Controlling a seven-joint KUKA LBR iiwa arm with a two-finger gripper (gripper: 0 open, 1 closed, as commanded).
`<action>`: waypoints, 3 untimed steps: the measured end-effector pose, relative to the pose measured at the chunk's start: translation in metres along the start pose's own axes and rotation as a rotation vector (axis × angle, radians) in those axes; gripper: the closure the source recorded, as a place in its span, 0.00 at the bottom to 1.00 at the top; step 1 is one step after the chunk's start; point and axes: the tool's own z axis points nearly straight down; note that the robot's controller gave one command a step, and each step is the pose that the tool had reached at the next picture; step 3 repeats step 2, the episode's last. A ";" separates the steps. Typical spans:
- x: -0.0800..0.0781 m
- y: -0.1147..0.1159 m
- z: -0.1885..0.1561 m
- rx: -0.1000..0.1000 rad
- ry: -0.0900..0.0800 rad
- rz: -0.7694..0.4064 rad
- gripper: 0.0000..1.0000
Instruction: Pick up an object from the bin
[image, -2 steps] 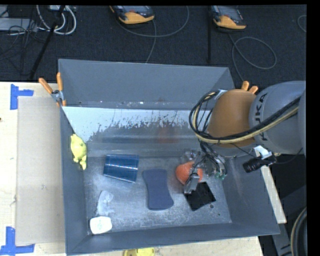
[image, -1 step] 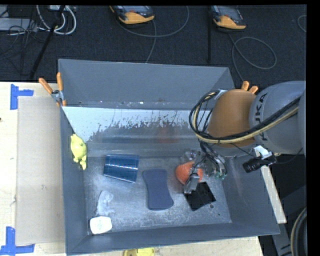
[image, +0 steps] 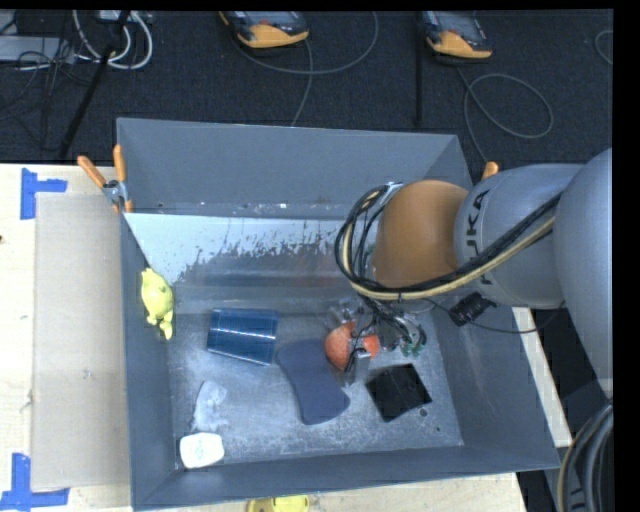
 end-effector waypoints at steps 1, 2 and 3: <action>0.000 0.000 0.000 0.000 0.000 0.000 1.00; -0.029 -0.003 -0.143 -0.004 0.000 0.019 1.00; -0.029 -0.003 -0.143 -0.004 0.000 0.019 1.00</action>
Offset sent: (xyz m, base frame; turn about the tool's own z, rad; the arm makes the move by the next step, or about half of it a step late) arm 0.0268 0.0007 0.1423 0.0233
